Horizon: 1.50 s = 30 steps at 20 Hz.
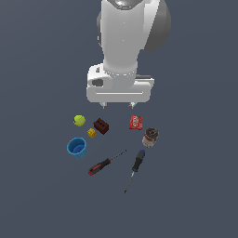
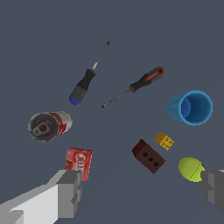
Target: Pick up a designated object from a clutter of objects.
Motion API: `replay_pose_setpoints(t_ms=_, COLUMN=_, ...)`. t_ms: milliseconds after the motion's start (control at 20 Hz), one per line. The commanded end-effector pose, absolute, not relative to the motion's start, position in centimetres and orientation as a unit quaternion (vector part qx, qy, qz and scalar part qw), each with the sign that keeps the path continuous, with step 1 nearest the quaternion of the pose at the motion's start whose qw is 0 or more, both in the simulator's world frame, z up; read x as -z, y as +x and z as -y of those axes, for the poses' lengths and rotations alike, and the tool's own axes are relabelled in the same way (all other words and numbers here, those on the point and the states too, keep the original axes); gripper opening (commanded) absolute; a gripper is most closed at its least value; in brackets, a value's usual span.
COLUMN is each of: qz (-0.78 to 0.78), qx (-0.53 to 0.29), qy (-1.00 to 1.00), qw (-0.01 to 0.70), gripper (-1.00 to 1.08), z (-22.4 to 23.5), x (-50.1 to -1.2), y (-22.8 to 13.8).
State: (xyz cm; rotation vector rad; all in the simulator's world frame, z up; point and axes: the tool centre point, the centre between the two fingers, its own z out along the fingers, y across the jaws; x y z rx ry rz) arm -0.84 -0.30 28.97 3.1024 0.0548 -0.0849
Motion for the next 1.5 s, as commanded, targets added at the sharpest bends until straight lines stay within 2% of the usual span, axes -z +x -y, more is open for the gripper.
replay_pose_setpoints(t_ms=0, qz=-0.018, qx=0.027, qy=0.999, qw=0.019, gripper=1.00, z=0.3, x=-29.0, y=-0.8)
replay_pose_setpoints(t_ms=800, qz=-0.022, qx=0.011, qy=0.999, qw=0.031, gripper=1.00, z=0.3, x=-29.3, y=0.1)
replay_pose_setpoints(t_ms=1150, qz=-0.069, qx=0.009, qy=0.997, qw=0.030, gripper=1.00, z=-2.7, x=-26.2, y=0.7)
replay_pose_setpoints(t_ms=1450, qz=-0.140, qx=0.006, qy=0.990, qw=0.024, gripper=1.00, z=-7.3, x=-21.4, y=0.9)
